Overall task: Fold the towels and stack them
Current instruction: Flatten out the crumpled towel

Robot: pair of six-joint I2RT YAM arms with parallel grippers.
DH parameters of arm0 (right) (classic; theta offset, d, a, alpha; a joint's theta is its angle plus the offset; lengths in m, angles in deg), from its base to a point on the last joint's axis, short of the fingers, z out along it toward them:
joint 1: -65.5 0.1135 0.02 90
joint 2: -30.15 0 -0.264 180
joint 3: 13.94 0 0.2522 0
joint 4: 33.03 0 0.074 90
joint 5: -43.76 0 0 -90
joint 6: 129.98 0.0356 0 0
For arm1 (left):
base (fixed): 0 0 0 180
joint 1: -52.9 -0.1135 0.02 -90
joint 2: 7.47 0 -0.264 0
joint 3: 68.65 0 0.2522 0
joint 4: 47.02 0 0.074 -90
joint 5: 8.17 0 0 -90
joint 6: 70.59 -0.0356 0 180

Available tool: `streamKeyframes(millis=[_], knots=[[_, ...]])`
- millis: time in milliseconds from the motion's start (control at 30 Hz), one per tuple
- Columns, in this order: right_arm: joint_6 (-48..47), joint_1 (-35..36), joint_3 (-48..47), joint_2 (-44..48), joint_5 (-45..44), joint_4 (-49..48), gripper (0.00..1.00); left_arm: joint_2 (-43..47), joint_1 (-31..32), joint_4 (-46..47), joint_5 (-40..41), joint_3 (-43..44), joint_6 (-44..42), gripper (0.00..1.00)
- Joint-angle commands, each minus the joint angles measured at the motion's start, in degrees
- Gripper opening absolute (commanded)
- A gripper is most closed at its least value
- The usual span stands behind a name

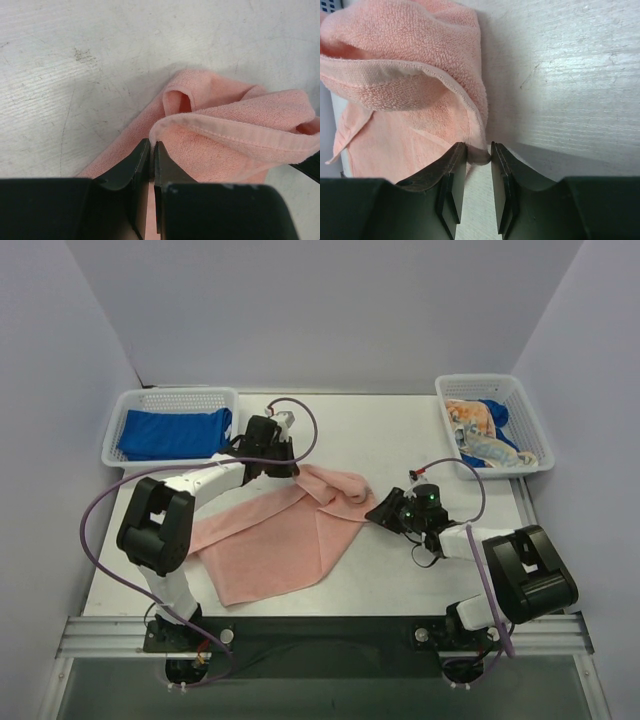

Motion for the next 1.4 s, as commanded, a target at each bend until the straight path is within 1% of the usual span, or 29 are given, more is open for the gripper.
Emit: streamKeyframes(millis=[0,167,267,333,400,533,700,800,933,1067,1133,1200,1367], knots=[[1.55,-0.99,1.13,0.49,2.22,-5.52,0.27,3.42,-0.6,1.17,-0.71,0.97,0.45,0.0],[1.99,-0.99,0.87,1.73,3.01,-5.7,0.27,3.33,-0.69,1.0,-0.79,1.23,0.45,0.0],[1.99,-0.99,0.25,1.55,3.36,-6.23,0.32,3.16,-0.78,0.91,-0.88,1.32,0.36,0.0],[2.34,-0.99,-0.01,0.76,3.89,-7.02,0.39,3.16,-0.86,0.91,-1.06,1.5,0.36,0.0],[2.96,-0.99,-0.28,-0.11,4.15,-8.16,0.43,3.24,-0.78,0.91,-1.06,1.5,0.54,0.0],[3.66,-0.99,-0.63,-1.17,4.68,-10.09,0.42,3.24,-0.78,0.73,-1.06,1.58,0.36,0.0],[3.75,-0.9,-0.89,0.05,5.03,-9.48,0.31,3.25,-0.78,0.56,-0.88,1.67,0.36,0.0],[3.14,-0.9,-0.98,1.19,5.12,-8.25,0.26,3.24,-0.86,0.47,-1.06,1.85,0.45,0.0],[2.96,-0.9,-0.89,0.76,4.51,-7.46,0.25,3.25,-0.95,0.47,-0.97,2.11,0.36,0.0],[3.57,-0.73,-0.45,-1.26,4.86,-10.08,0.26,2.98,-0.95,0.12,-1.06,2.55,0.45,0.0],[4.45,-0.55,-0.37,-2.58,5.3,-11.41,0.27,2.98,-0.95,-0.14,-1.14,2.81,0.45,0.0],[4.98,-0.29,-0.45,-3.54,5.47,-12.99,0.31,2.98,-0.95,-0.15,-1.06,2.9,0.36,0.0],[5.33,-0.2,-0.98,-4.78,5.91,-14.49,0.33,2.98,-0.95,-0.58,-0.97,3.25,0.28,0.0]])
